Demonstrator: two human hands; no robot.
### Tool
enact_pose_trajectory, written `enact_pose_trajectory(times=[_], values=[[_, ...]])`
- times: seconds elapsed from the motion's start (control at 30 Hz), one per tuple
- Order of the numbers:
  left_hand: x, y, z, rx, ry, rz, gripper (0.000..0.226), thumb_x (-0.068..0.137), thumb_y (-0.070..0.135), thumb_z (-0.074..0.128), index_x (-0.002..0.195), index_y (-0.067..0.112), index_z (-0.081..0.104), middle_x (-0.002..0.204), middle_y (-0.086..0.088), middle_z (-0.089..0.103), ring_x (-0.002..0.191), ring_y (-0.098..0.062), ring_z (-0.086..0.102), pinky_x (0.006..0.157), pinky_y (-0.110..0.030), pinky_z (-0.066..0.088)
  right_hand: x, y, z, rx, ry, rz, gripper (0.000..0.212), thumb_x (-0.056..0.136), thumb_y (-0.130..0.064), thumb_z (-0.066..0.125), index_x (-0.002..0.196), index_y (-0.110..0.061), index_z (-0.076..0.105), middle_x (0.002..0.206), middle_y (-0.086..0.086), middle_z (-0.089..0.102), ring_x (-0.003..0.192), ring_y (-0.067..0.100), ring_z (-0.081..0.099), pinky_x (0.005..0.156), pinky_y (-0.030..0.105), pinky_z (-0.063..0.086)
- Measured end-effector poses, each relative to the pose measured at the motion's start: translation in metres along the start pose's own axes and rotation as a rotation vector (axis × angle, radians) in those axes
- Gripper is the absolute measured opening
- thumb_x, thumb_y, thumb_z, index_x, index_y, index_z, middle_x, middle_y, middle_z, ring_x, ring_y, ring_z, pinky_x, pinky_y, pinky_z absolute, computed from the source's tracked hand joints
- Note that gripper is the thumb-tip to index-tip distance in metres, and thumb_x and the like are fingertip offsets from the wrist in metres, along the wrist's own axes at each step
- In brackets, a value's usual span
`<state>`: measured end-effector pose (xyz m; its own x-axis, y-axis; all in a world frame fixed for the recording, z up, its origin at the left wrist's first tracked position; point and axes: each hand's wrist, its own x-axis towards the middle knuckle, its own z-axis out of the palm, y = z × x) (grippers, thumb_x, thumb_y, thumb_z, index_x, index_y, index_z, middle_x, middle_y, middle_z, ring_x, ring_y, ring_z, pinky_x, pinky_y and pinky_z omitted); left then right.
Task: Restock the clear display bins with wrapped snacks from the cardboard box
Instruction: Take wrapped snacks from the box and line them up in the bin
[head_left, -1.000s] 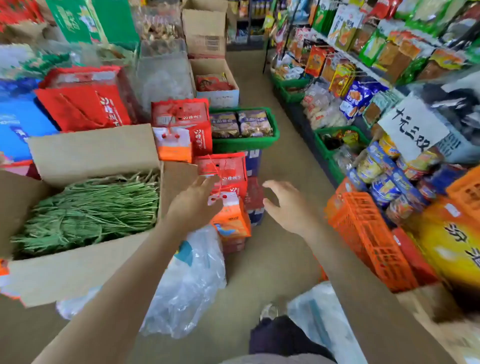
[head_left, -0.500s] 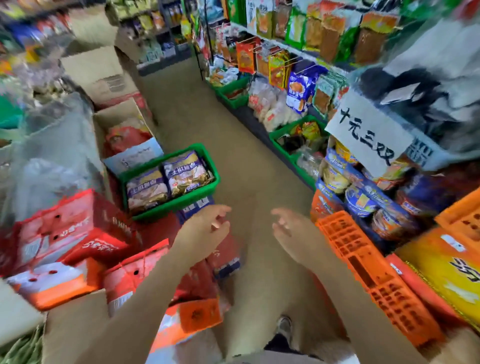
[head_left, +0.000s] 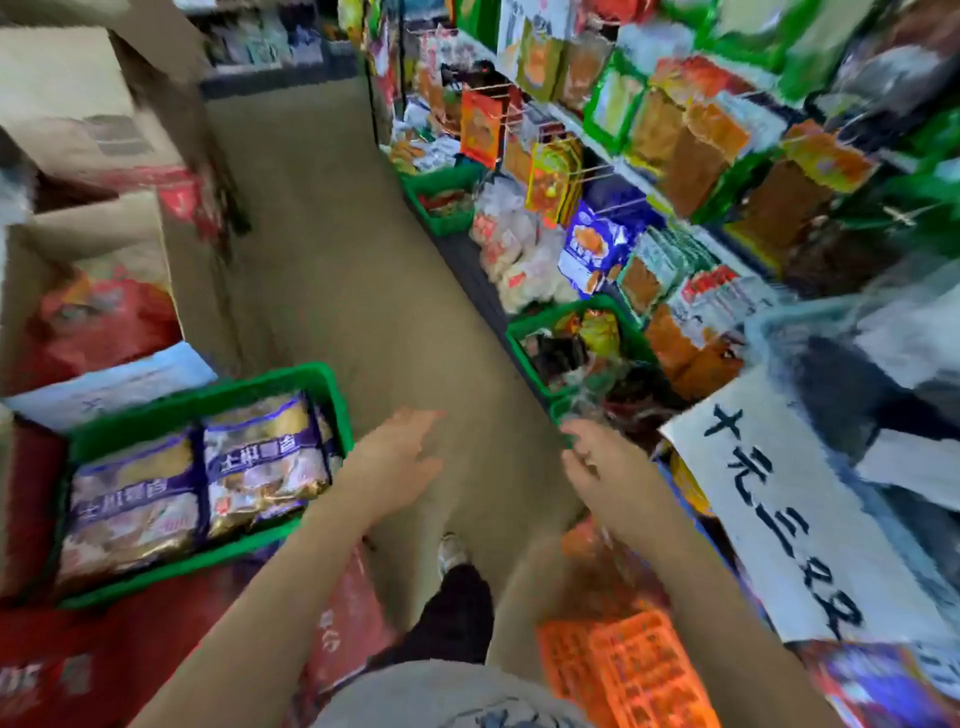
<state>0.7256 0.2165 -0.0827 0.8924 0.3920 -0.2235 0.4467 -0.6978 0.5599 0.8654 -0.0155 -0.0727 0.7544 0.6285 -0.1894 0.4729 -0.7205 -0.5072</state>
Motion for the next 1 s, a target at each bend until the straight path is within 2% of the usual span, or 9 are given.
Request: enact_pose_trajectory(times=[0.13, 0.2, 0.27, 0.37, 0.47, 0.57, 0.73, 0.87, 1.0], values=[[0.107, -0.014, -0.058, -0.036, 0.097, -0.052, 0.047, 0.094, 0.035, 0.059, 0.138, 0.02, 0.058, 0.132, -0.009, 0.061, 0.107, -0.034, 0.064, 0.095, -0.041, 0.05, 0.127, -0.031, -0.033, -0.118, -0.052, -0.065, 0.034, 0.098, -0.028, 0.054, 0.131, -0.024, 0.055, 0.103, -0.003, 0.058, 0.099, 0.027, 0.062, 0.081, 0.04, 0.05], [0.154, -0.025, -0.086, 0.003, 0.131, -0.07, 0.044, 0.098, 0.029, 0.061, 0.141, 0.023, 0.055, 0.132, -0.007, 0.06, 0.112, -0.03, 0.062, 0.095, -0.038, 0.048, 0.188, -0.054, -0.047, -0.141, -0.076, -0.105, 0.035, 0.1, -0.031, 0.05, 0.135, -0.026, 0.052, 0.11, -0.003, 0.057, 0.102, 0.024, 0.061, 0.079, 0.038, 0.05], [0.194, -0.037, -0.107, 0.034, 0.145, -0.102, 0.045, 0.098, 0.029, 0.061, 0.142, 0.026, 0.053, 0.131, -0.005, 0.061, 0.114, -0.027, 0.061, 0.094, -0.036, 0.046, 0.244, -0.076, -0.055, -0.124, -0.082, -0.148, 0.037, 0.1, -0.03, 0.051, 0.136, -0.024, 0.052, 0.119, 0.0, 0.059, 0.106, 0.024, 0.06, 0.083, 0.039, 0.05], [0.253, -0.052, -0.133, 0.021, 0.126, -0.163, 0.047, 0.097, 0.031, 0.061, 0.142, 0.029, 0.053, 0.124, -0.001, 0.066, 0.111, -0.026, 0.063, 0.089, -0.035, 0.048, 0.327, -0.1, -0.057, -0.056, -0.112, -0.212, 0.038, 0.099, -0.029, 0.052, 0.136, -0.022, 0.053, 0.117, 0.001, 0.06, 0.102, 0.023, 0.061, 0.085, 0.041, 0.051], [0.319, -0.065, -0.161, 0.023, 0.138, -0.209, 0.044, 0.096, 0.031, 0.06, 0.14, 0.029, 0.054, 0.118, 0.006, 0.069, 0.106, -0.022, 0.065, 0.087, -0.032, 0.048, 0.42, -0.12, -0.053, 0.004, -0.184, -0.235, 0.039, 0.1, -0.033, 0.051, 0.139, -0.025, 0.051, 0.121, -0.003, 0.059, 0.104, 0.019, 0.062, 0.087, 0.037, 0.051], [0.399, -0.088, -0.192, 0.029, 0.202, -0.244, 0.042, 0.097, 0.03, 0.059, 0.139, 0.029, 0.054, 0.118, 0.008, 0.067, 0.106, -0.019, 0.064, 0.087, -0.032, 0.048, 0.526, -0.136, -0.051, 0.016, -0.202, -0.337, 0.04, 0.1, -0.033, 0.052, 0.139, -0.024, 0.051, 0.118, -0.002, 0.061, 0.093, 0.016, 0.063, 0.082, 0.035, 0.05], [0.522, -0.113, -0.268, 0.046, 0.26, -0.332, 0.04, 0.096, 0.028, 0.062, 0.136, 0.027, 0.057, 0.113, 0.004, 0.067, 0.101, -0.02, 0.064, 0.087, -0.034, 0.05, 0.69, -0.173, -0.065, 0.008, -0.249, -0.433, 0.039, 0.099, -0.029, 0.055, 0.137, -0.02, 0.053, 0.114, 0.0, 0.062, 0.099, 0.02, 0.061, 0.076, 0.028, 0.04], [0.576, -0.139, -0.321, -0.021, 0.373, -0.414, 0.039, 0.095, 0.026, 0.064, 0.133, 0.023, 0.06, 0.106, 0.001, 0.068, 0.093, -0.022, 0.065, 0.084, -0.039, 0.052, 0.792, -0.235, -0.07, -0.021, -0.384, -0.513, 0.039, 0.101, -0.033, 0.052, 0.139, -0.024, 0.051, 0.115, -0.001, 0.06, 0.102, 0.022, 0.062, 0.081, 0.035, 0.048], [0.605, -0.191, -0.36, -0.08, 0.442, -0.577, 0.046, 0.087, 0.041, 0.049, 0.125, 0.019, 0.064, 0.11, 0.0, 0.069, 0.096, -0.026, 0.065, 0.083, -0.04, 0.053, 0.869, -0.321, -0.05, -0.015, -0.448, -0.671, 0.033, 0.101, -0.031, 0.05, 0.133, -0.028, 0.055, 0.107, -0.012, 0.056, 0.094, 0.013, 0.06, 0.082, 0.036, 0.051]])
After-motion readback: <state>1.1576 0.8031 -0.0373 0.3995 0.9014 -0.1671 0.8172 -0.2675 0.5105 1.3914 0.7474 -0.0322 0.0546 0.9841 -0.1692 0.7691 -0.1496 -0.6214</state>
